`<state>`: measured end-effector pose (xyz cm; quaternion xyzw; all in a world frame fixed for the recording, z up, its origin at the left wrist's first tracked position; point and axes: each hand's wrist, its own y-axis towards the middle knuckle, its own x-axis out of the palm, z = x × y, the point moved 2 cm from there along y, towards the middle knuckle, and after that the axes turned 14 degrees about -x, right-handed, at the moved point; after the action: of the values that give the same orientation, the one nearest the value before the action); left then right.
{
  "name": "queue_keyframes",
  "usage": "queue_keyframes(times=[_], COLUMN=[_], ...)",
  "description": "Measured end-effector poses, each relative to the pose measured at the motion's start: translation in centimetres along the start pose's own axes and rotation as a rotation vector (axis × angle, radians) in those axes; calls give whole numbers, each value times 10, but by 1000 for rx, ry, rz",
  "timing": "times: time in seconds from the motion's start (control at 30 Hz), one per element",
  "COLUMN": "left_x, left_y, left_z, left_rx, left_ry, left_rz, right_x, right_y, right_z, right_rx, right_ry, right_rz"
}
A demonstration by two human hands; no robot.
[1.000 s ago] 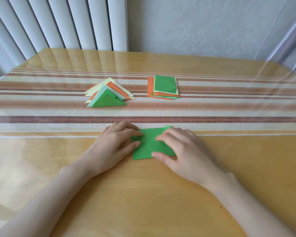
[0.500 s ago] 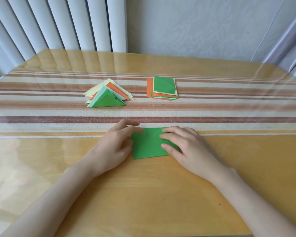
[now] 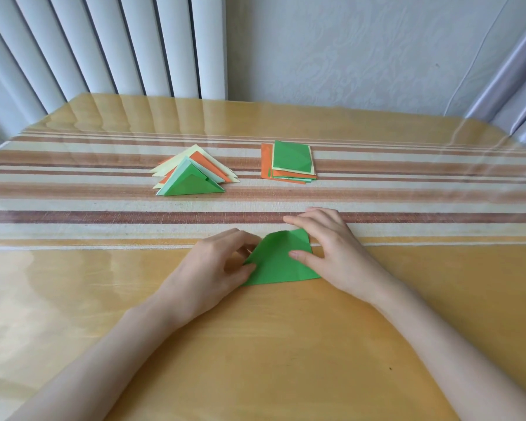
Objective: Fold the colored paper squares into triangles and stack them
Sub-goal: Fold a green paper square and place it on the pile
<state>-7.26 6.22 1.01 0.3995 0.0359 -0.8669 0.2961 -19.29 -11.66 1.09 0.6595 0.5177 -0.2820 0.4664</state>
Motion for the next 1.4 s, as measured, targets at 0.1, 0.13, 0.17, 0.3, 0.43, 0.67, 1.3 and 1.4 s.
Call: queue_keyframes(times=[0.1,0.13,0.17,0.3,0.43,0.67,1.3,1.4], left_x=[0,0,0,-4,-11,-16,-4,-12], left_y=[2,2,3,6,10,23,15,12], left_z=[-3,-4,-5,-7,-8,-11,3,-11], left_rx=[10,18,3,-179,-303,-312,289,236], left_ry=[105,160,183,35,-204,-570,493,481], left_rz=[23,68,116,153,184,12,298,293], right_x=[3,4,4,2,-3,-15,1,-4], right_y=[8,11,15,24,20,18,7,-1], right_z=[4,5,4,-2,-4,-14,-26,-23], right_rx=[-108,-125,-127,-59,179,292,392,235], right_ry=[-69,-78,-72,26,399,768,597,424], right_rz=[26,36,42,64,47,48,529,307])
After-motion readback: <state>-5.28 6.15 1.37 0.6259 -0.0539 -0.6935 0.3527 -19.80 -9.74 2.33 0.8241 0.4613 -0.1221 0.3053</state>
